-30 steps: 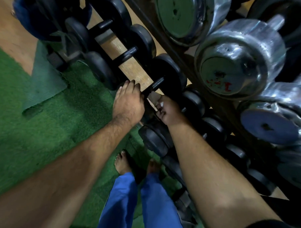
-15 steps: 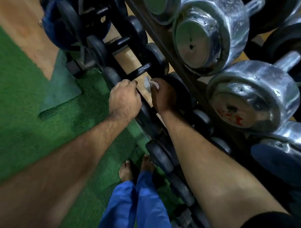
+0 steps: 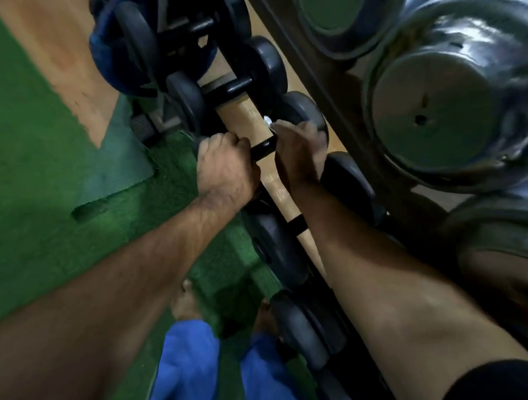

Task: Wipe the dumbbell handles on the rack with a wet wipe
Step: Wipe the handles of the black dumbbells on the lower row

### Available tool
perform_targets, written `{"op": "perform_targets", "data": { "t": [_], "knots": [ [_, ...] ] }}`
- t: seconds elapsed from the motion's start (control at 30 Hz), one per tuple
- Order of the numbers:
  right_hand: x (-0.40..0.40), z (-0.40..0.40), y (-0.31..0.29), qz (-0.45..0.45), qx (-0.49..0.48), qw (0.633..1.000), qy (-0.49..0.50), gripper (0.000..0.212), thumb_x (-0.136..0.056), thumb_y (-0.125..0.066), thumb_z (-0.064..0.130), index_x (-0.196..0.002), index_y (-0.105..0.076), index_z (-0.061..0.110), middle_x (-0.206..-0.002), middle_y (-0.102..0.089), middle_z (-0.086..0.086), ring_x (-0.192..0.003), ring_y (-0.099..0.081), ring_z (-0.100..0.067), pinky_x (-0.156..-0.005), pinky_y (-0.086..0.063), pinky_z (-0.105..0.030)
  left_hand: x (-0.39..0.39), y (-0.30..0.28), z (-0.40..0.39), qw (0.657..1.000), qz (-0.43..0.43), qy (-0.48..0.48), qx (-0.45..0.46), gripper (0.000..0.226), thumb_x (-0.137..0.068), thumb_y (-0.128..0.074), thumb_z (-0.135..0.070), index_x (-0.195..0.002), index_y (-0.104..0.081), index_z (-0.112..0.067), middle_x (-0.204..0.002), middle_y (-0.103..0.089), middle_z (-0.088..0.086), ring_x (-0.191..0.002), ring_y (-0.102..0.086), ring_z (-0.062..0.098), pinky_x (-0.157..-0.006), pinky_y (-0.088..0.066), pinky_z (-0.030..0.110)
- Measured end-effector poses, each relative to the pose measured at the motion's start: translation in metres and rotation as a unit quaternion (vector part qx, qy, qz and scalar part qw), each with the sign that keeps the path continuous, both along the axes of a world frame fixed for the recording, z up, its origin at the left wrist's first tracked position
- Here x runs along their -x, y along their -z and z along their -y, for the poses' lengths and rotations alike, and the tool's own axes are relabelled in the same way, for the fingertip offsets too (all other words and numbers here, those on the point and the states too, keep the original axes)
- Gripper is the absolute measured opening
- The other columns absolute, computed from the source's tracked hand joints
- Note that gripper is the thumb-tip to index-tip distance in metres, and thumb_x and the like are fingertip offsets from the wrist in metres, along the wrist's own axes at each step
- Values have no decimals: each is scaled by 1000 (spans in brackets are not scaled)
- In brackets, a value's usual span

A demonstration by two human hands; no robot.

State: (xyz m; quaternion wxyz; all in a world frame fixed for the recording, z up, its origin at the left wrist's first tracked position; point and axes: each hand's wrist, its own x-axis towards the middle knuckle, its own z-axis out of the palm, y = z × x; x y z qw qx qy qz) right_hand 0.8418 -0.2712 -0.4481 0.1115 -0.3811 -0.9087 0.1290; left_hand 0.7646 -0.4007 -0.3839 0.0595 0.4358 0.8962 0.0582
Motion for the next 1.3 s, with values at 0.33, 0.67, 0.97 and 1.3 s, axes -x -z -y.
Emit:
{"op": "perform_targets", "data": {
  "t": [0.33, 0.67, 0.97, 1.3],
  "knots": [
    [-12, 12, 15, 67, -74, 994, -51, 52, -84, -39, 7, -130, -58, 22, -136, -57, 9, -84, -61, -23, -72, -45, -37, 12, 7, 5, 998, 47, 27, 12, 20, -71, -54, -24, -79, -66, -10, -80, -65, 8, -87, -59, 30, -96, -41, 42],
    [7, 14, 9, 12, 171, 985, -34, 20, -85, -59, 36, -87, -67, 18, -86, -63, -3, -81, -57, -15, -80, -52, -43, 14, 10, 9, 998, 54, 32, -18, 26, -78, -55, -24, -94, -71, -12, -88, -62, 8, -100, -56, 30, -114, -29, 40],
    [20, 32, 15, 89, -27, 995, 35, 30, -90, -36, 20, -100, -64, 23, -115, -62, -1, -83, -54, -31, -72, -47, -40, 19, 18, 24, 991, 97, -42, -77, 57, -87, -57, -43, -130, -51, -5, -135, -52, 13, -139, -37, 30, -119, -25, 44],
    [14, 22, 2, 77, 74, 994, -16, 39, -87, -41, 32, -112, -72, 27, -116, -69, -2, -97, -60, -35, -84, -44, -37, 30, 5, 40, 981, 189, -40, 4, 120, -70, -69, -66, -155, -8, -7, -164, -5, 11, -151, -1, 25, -123, -5, 39]
  ]
}}
